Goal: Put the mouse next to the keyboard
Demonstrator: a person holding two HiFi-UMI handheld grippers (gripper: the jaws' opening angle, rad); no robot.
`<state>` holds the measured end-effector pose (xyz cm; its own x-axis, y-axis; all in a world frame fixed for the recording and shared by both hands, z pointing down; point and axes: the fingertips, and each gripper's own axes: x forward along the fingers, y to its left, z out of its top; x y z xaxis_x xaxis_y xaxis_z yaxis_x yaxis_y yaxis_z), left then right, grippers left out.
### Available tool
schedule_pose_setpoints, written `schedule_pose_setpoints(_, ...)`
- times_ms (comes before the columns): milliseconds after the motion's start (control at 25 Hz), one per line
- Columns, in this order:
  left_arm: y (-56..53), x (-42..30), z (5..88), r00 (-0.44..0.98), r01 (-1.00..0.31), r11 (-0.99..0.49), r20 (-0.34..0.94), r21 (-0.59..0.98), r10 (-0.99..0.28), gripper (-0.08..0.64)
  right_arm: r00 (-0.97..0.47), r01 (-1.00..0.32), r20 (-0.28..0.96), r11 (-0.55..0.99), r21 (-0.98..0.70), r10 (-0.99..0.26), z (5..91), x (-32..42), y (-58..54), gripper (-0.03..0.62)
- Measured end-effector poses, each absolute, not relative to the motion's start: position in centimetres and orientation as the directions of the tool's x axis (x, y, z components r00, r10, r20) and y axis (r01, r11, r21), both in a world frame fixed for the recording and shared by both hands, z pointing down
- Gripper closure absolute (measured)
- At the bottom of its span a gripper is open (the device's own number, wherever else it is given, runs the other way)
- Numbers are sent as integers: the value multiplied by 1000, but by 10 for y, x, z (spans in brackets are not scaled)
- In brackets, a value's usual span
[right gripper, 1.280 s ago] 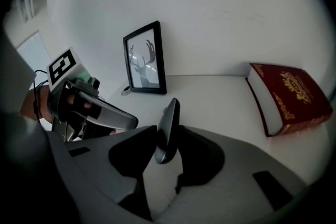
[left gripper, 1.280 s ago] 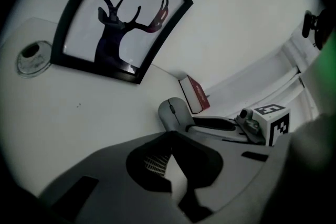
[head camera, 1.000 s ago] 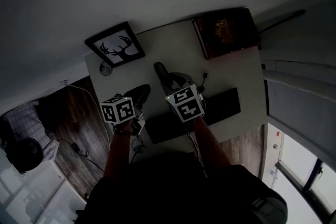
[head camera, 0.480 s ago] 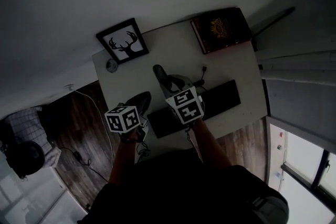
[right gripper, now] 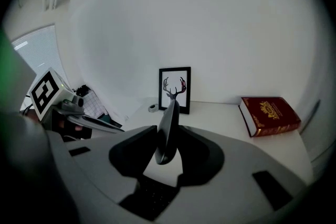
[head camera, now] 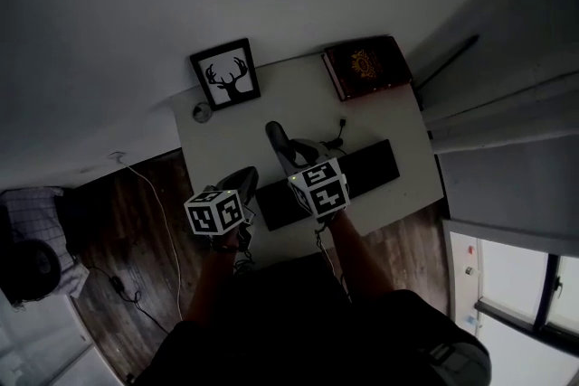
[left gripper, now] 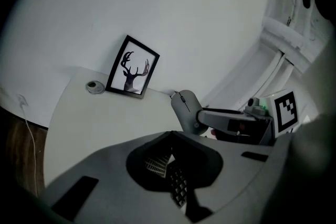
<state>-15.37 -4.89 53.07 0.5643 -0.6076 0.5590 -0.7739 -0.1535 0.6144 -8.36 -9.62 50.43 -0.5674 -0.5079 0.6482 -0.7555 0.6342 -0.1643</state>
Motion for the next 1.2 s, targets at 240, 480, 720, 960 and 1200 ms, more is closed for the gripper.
schedule_pose_setpoints(240, -11, -152, 525, 552, -792, -170, 569, 586, -609, 558, -561, -758, 645, 636, -147, -519, 495, -74, -66, 459)
schedule_pose_setpoints(480, 19, -138, 518, 568, -776, -192, 534, 600, -626, 558, -541, -780, 631, 613, -128, -556, 480, -52, -32, 459)
schedule_pose_setpoints(720, 45, -98, 526, 612, -753, -232, 527, 616, -590, 558, -517, -806, 629, 578, -129, -580, 481, -8, 3, 459)
schedule_pose_setpoints(960, 37, -53, 521, 615, -771, -311, 525, 555, -589, 558, -529, -809, 606, 568, -151, -593, 485, 37, 10, 459)
schedule_pose_setpoints(1200, 14, 9, 531, 562, -824, -349, 566, 446, -603, 558, -587, -779, 576, 591, -209, -569, 495, 91, -3, 459)
